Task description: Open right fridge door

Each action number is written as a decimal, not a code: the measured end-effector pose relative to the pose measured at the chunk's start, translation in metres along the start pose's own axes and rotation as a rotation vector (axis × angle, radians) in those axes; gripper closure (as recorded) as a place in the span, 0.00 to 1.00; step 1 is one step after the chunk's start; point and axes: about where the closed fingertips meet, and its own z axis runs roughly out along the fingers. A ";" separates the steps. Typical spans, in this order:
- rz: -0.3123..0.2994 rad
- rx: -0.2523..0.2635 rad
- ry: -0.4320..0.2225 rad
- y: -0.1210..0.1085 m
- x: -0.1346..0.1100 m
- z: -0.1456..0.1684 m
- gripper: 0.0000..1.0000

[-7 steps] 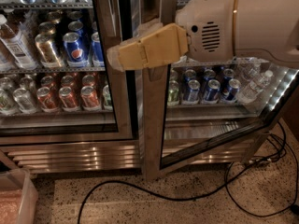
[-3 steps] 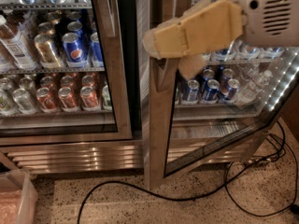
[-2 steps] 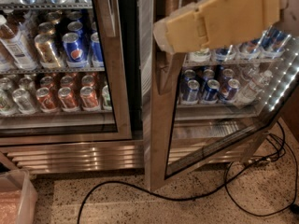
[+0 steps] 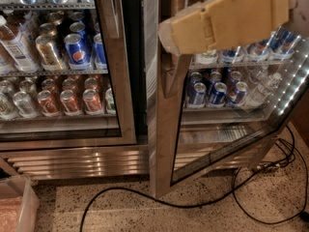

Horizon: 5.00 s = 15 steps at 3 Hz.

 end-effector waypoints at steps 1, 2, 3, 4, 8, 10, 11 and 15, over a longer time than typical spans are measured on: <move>0.000 0.000 0.000 0.000 0.000 0.000 0.00; 0.000 0.000 0.000 0.000 0.000 0.000 0.00; 0.000 0.000 0.000 0.000 0.000 0.000 0.00; 0.000 0.000 0.000 0.000 0.000 0.000 0.00; 0.000 0.000 0.000 0.000 0.000 0.000 0.26; 0.000 0.000 0.000 0.000 0.000 0.000 0.47; 0.000 0.000 0.000 0.000 0.000 0.000 0.35; 0.000 0.000 0.000 0.000 0.000 -0.001 0.00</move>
Offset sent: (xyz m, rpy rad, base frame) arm -0.1193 -0.1329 0.1550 -0.7380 0.1832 -0.5066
